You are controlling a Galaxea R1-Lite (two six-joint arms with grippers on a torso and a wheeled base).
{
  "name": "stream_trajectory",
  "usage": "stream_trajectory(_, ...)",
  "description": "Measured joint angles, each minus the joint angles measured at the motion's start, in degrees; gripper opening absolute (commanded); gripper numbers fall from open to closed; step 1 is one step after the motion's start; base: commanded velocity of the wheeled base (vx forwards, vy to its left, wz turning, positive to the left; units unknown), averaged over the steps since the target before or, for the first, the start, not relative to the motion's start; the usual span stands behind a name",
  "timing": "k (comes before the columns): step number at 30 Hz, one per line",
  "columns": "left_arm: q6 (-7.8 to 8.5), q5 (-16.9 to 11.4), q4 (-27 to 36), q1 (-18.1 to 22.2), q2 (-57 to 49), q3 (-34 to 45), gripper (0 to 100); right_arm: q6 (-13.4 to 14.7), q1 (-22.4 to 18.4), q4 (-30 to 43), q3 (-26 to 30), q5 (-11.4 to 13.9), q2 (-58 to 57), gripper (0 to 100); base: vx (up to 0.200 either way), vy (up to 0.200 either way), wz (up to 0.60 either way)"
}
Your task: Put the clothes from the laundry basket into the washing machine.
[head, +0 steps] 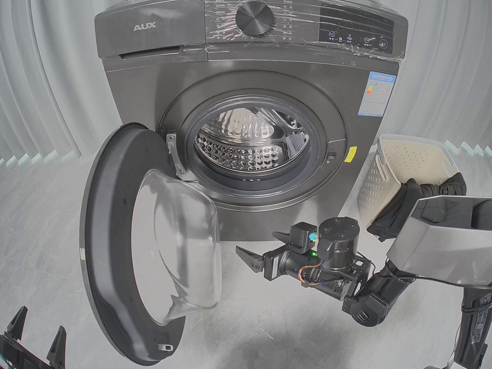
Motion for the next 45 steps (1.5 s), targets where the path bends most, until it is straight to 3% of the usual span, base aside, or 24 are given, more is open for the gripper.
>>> stream_trajectory(13, -0.07, 0.0, 0.0, 0.0, 0.0, 0.0, 100, 0.1, 0.5, 13.4, -13.3, 0.5, 2.9, 100, -0.046, 0.0, 0.0)
stream_trajectory(24, -0.07, 0.0, 0.0, 0.0, 0.0, 0.0, 100, 0.2, 4.1, 14.5, -22.3, 0.4, 8.3, 100, 0.0, 0.0, 0.0)
stream_trajectory(31, 0.11, 0.0, 0.0, 0.0, 0.0, 0.0, 100, 0.1, 3.8, 15.2, -25.3, 0.5, 9.9, 100, 0.0, 0.0, 0.0)
stream_trajectory(38, 0.2, 0.1, 0.0, 0.0, 0.0, 0.0, 100, 0.2, 4.0, 20.2, -30.4, 1.2, 10.4, 100, 0.0, 0.0, 0.0)
stream_trajectory(45, 0.2, 0.1, 0.0, 0.0, 0.0, 0.0, 100, 0.4, 5.5, 24.3, -39.0, 0.8, 13.1, 100, 0.0, 0.0, 0.0)
